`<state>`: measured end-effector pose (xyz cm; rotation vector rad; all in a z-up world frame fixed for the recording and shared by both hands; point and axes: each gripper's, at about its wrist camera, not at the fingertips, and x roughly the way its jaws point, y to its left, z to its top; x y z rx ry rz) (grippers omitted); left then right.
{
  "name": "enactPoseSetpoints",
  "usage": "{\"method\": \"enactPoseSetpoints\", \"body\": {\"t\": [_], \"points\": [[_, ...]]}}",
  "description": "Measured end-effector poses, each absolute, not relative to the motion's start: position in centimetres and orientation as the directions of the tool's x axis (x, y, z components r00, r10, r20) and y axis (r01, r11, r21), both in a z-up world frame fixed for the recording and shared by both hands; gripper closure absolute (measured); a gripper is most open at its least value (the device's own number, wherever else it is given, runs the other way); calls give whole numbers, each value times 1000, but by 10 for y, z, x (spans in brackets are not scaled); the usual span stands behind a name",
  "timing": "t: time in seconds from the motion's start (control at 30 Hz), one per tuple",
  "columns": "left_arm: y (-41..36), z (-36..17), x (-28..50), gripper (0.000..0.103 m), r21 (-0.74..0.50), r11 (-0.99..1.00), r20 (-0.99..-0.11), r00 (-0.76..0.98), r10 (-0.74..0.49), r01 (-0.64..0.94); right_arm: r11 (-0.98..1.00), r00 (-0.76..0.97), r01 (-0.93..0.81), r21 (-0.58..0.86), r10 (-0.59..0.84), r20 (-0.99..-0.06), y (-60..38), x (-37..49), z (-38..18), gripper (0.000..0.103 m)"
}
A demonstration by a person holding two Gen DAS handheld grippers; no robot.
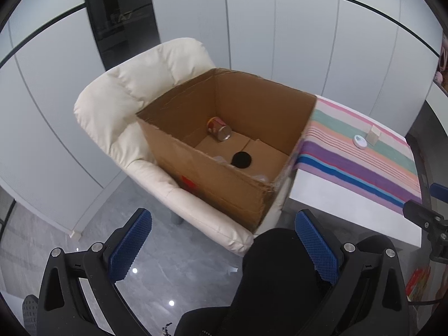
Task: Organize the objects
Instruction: 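Withdraw both open tools from the box back toward the table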
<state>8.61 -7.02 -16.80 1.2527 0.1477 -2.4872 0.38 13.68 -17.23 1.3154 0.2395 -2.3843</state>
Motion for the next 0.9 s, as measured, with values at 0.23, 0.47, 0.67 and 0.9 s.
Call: {"method": "enactPoseSetpoints", "body": {"t": [0.23,0.47,0.67,0.9], "points": [[-46,-167,67,0,52,-957,-796,-566,-213,286,-935,-502,350,50,-233,-833,172,2,-168,0],[0,-166,46,0,52,-984,-796,-587,-146,173,-971,-528,232,53,-171,-832,229,2,-166,0],[50,-165,28,0,52,-997,-796,-600,-77,58,-991,-546,113,72,-122,-829,281,10,-164,0],[99,-168,15,0,60,-997,-797,-603,-19,-47,-997,-551,-9,81,-63,-832,337,19,-167,0]]}}
